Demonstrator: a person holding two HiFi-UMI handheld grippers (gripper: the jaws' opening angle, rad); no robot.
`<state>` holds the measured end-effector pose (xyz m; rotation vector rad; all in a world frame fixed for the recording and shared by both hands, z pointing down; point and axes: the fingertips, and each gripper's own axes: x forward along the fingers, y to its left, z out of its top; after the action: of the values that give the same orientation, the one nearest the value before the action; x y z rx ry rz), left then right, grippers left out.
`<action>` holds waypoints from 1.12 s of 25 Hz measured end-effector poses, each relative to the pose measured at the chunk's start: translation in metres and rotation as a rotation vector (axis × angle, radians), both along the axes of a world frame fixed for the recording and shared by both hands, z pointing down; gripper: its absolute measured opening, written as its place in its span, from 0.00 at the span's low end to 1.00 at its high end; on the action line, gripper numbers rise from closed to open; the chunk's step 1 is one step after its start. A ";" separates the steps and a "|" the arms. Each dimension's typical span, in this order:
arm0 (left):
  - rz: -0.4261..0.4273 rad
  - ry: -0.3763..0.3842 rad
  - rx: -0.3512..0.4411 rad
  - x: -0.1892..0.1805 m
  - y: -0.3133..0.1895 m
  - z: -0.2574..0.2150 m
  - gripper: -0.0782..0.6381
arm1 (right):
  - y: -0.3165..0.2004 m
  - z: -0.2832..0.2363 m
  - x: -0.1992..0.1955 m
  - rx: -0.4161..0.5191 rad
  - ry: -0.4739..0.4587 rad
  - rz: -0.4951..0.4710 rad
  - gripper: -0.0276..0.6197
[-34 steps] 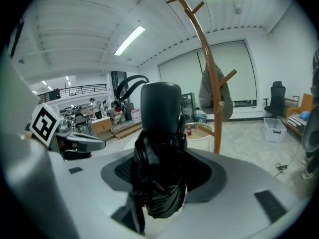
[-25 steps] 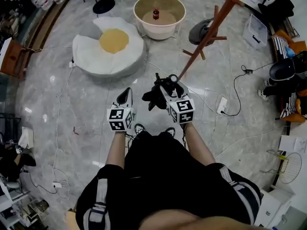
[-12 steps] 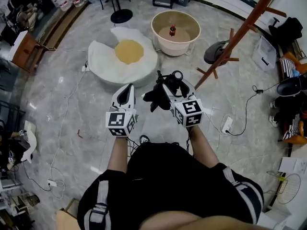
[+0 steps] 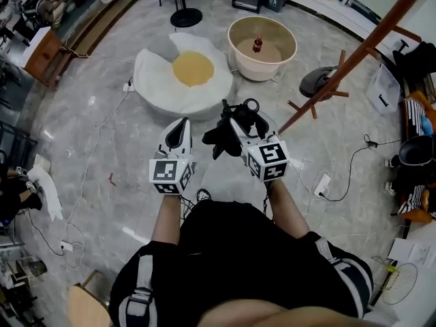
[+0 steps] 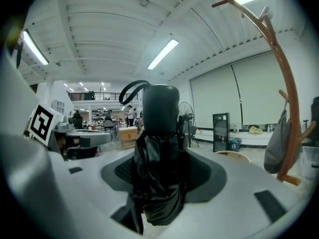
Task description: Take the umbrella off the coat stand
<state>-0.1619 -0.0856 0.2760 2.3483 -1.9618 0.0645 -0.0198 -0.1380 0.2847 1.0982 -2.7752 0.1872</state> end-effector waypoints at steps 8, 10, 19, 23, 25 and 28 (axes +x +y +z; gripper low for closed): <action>0.019 0.004 -0.002 0.008 0.000 0.002 0.11 | 0.002 0.001 0.004 0.000 0.012 0.011 0.42; 0.029 0.002 -0.004 0.012 -0.001 0.002 0.11 | 0.002 0.002 0.007 -0.001 0.015 0.020 0.41; 0.079 -0.007 -0.016 0.031 -0.005 0.004 0.11 | 0.003 0.004 0.026 -0.011 0.019 0.073 0.41; 0.099 -0.006 -0.018 0.041 -0.006 0.005 0.11 | 0.005 0.004 0.036 -0.012 0.011 0.092 0.41; 0.107 -0.005 -0.019 0.045 -0.006 0.006 0.11 | 0.006 0.005 0.040 -0.013 0.013 0.102 0.41; 0.117 -0.004 -0.020 0.050 -0.006 0.007 0.11 | 0.008 0.005 0.047 -0.013 0.015 0.114 0.41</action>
<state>-0.1122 -0.0913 0.2827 2.4502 -1.8146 0.0954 0.0268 -0.1302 0.2901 1.2509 -2.6959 0.2089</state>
